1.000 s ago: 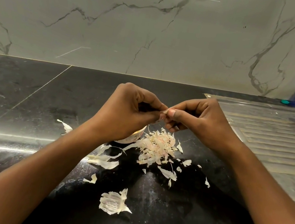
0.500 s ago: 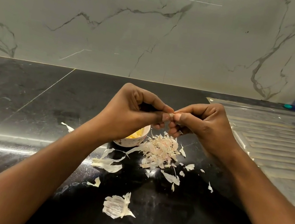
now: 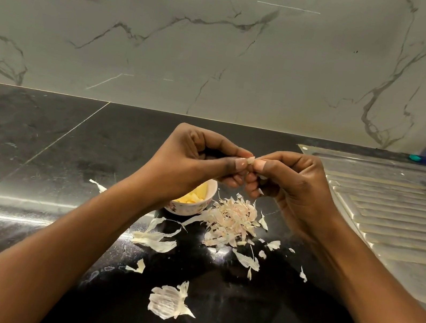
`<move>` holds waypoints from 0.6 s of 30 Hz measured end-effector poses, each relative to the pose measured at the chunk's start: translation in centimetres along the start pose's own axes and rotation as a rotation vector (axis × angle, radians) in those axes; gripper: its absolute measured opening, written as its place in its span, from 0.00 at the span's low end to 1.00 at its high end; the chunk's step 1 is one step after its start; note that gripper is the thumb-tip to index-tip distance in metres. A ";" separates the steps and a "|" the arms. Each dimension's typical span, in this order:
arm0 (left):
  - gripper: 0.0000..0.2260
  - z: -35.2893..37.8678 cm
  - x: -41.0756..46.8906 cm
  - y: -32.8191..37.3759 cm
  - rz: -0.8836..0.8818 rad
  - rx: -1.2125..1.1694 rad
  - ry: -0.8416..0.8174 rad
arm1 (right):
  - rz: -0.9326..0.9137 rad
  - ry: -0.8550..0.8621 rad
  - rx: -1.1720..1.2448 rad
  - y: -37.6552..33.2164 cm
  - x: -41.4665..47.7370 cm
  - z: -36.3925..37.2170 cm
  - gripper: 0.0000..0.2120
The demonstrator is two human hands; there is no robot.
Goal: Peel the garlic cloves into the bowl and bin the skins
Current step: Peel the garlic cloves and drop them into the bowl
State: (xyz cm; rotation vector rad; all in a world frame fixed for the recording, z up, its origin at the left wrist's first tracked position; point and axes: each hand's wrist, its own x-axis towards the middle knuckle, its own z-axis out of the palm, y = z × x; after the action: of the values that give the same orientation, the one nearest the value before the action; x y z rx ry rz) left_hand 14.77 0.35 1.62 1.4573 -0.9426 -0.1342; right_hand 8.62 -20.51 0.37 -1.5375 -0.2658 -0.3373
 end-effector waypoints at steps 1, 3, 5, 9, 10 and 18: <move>0.13 0.0 0.1 0.0 -0.010 0.001 0.000 | -0.004 -0.005 -0.005 -0.1 0.0 -0.1 0.07; 0.13 -0.1 0.1 0.0 -0.016 0.038 -0.004 | -0.008 -0.006 -0.040 0.1 0.1 -0.3 0.08; 0.12 -0.2 0.1 -0.2 -0.012 0.096 -0.001 | -0.011 -0.002 -0.078 0.3 0.2 -0.4 0.07; 0.10 -0.3 0.2 -0.5 -0.001 0.212 0.005 | -0.019 0.007 -0.167 0.3 0.2 -0.7 0.05; 0.10 -0.3 0.2 -0.5 -0.002 0.237 0.005 | -0.026 0.006 -0.185 0.3 0.2 -0.8 0.05; 0.09 0.0 0.1 -0.2 -0.078 0.172 0.003 | -0.042 -0.034 -0.236 0.2 0.2 -0.8 0.04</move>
State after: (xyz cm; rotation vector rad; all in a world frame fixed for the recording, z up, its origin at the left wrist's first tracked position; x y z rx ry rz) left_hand 14.91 0.28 1.49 1.6533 -0.9126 -0.1101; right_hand 8.85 -21.34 0.22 -1.7731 -0.2931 -0.3871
